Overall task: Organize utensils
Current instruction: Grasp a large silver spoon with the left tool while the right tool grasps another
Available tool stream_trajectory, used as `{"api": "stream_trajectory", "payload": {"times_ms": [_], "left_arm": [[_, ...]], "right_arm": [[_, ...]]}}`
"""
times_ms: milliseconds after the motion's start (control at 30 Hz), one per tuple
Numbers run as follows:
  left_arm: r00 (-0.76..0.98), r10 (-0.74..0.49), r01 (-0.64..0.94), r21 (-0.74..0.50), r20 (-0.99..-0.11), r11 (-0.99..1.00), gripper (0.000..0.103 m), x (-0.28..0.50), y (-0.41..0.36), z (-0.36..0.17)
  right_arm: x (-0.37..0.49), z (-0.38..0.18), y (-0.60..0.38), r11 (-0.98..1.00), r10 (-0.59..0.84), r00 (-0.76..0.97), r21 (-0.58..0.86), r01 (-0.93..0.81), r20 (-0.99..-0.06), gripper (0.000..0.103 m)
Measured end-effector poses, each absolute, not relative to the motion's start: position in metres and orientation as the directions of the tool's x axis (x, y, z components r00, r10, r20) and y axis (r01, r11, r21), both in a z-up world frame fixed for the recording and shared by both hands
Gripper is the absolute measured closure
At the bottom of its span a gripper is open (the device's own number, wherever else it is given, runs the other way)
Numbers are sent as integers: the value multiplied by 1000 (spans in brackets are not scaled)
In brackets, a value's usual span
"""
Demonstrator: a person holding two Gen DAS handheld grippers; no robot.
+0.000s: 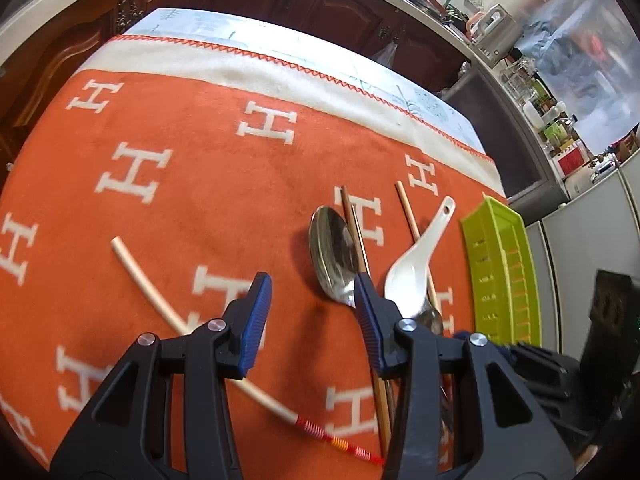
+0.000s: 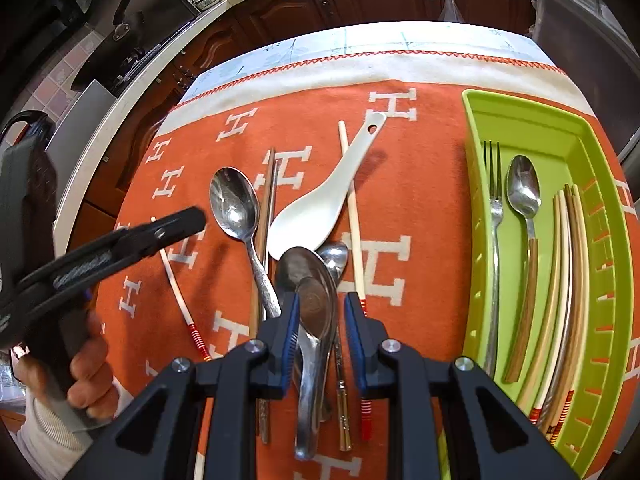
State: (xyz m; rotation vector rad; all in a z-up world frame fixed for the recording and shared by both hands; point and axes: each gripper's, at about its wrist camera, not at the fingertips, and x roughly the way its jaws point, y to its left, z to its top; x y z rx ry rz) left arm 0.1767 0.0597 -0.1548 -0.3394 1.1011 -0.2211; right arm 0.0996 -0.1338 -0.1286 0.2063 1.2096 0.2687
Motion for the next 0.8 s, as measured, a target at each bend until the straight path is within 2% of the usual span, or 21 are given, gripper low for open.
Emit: {"api": "stream_trajectory", "payload": {"times_ms": [333,567,700,733,767,800], "left_arm": [[484,-344,8,-389,-805,921,64,203,43,-177],[543,-313,58,-338,-779,940,65,205,19,-180],[573,-293,73,-309,-766,948,78,201,11,-182],[573,-309,74,-328,-759,942,92,202,11,-184],[565,-335,82,-353,-754,932,97,202,13,-186],[558,-359,80,-383,-748,920,97,203,15,-187]], "right_arm": [[99,-133,-139,947,321,324,310,-86,-890,80],[99,-135,-138,943,331,322,319,-92,-887,80],[99,-135,-138,941,337,326,325,-93,-883,80],[99,-135,-139,941,339,326,326,-94,-882,80],[98,-135,-139,940,340,327,327,-96,-882,80],[98,-135,-139,940,340,328,326,-98,-881,80]]}}
